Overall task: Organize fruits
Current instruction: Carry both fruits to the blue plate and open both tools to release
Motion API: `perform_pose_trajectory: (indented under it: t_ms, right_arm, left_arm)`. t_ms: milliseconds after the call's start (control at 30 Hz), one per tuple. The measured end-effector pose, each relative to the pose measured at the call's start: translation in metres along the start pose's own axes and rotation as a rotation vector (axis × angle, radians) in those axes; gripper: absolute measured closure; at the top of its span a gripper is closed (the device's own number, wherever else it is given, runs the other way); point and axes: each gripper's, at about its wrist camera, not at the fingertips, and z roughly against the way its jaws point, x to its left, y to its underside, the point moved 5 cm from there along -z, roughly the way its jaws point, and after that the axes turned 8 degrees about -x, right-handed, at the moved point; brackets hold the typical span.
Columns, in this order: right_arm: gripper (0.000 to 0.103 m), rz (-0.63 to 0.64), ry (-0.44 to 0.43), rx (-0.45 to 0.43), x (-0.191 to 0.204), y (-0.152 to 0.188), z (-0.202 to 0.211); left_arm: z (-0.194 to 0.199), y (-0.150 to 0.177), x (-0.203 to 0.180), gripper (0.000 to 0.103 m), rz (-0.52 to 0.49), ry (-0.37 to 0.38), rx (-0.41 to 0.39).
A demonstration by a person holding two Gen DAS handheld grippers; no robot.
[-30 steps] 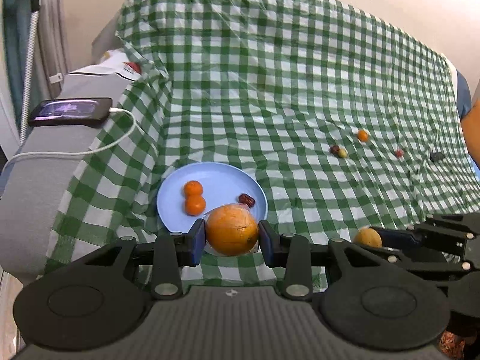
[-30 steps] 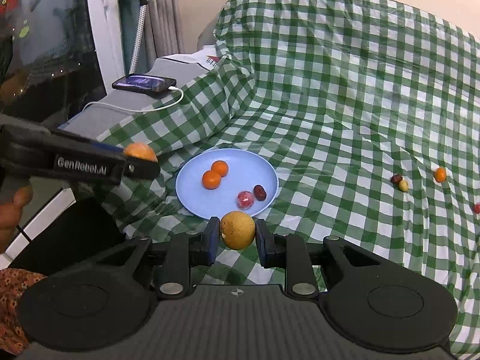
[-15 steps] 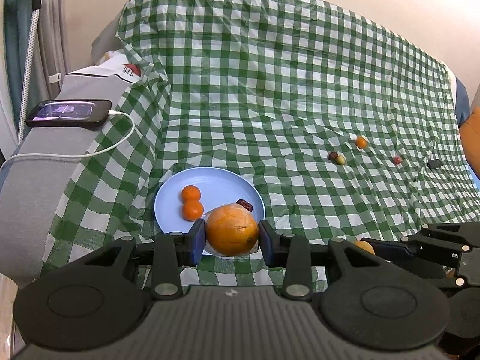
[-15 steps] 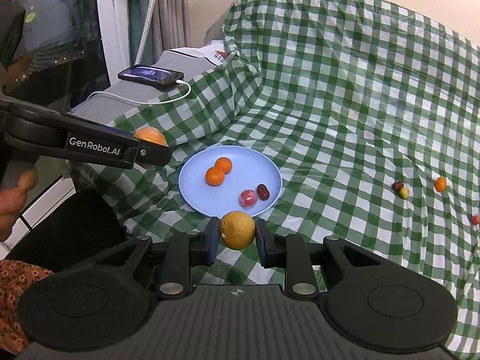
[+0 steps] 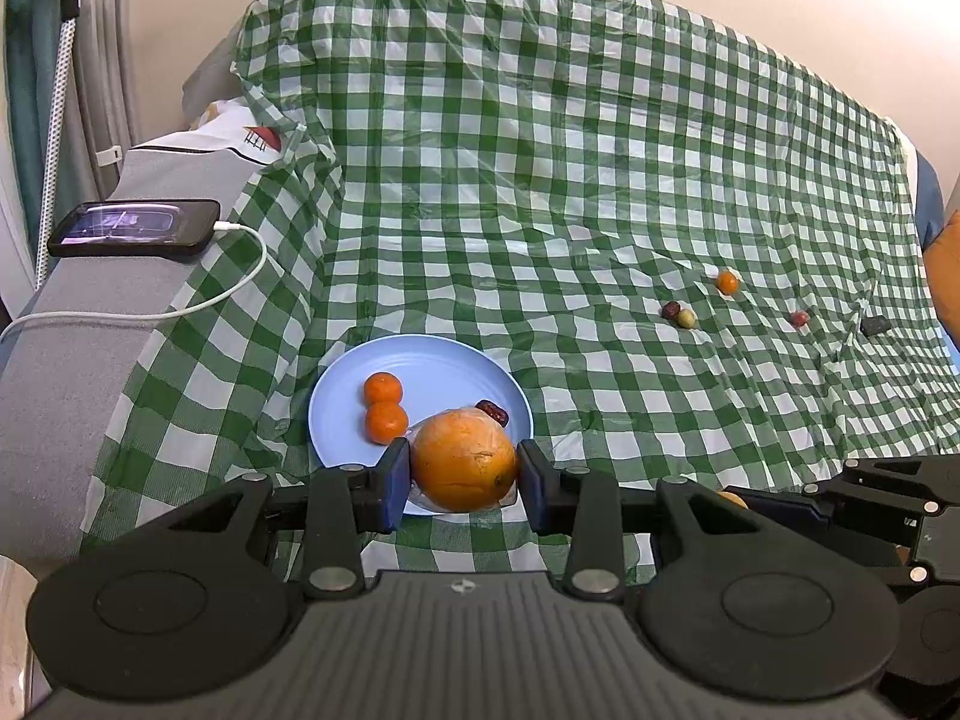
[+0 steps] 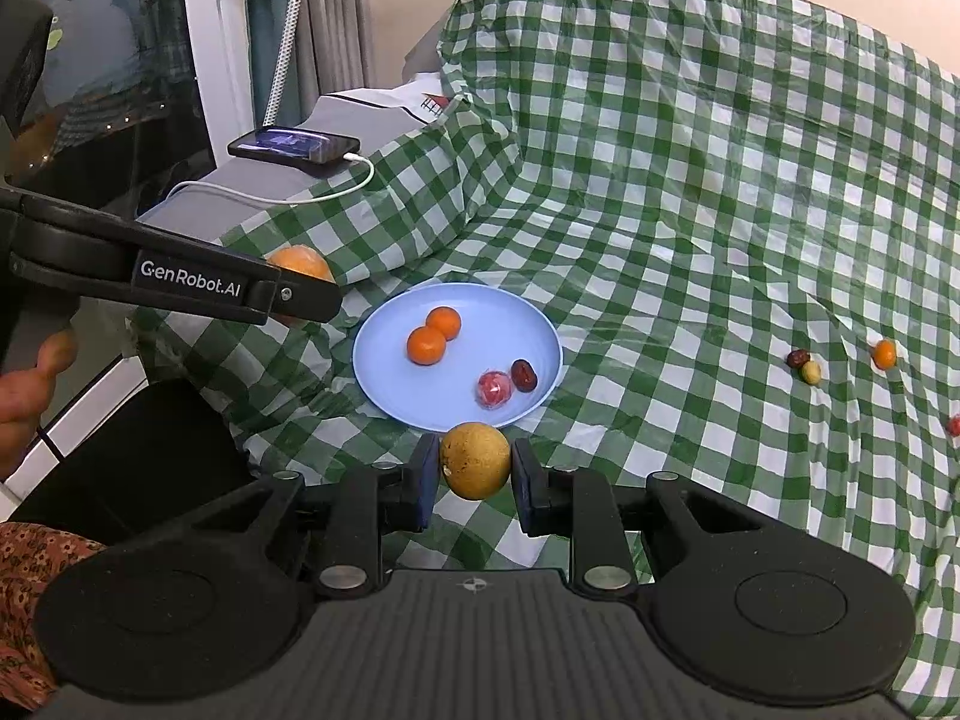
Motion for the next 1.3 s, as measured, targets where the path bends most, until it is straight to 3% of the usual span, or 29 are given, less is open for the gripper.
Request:
perform_pose_trajectory:
  t_ms: [733,1300]
  right_arm:
    - [0.076,-0.008,0.015,0.032,-0.005,-0.002,-0.020]
    - [0.076,0.010,-0.006,0.056,-0.007,-0.029,-0.101]
  left_arm:
    - [-0.024,-0.006,0.019,0.061,0.021,-0.031,-0.011]
    - [-0.096,-0.024,0.038,0.061,0.006,-0.070,0.043]
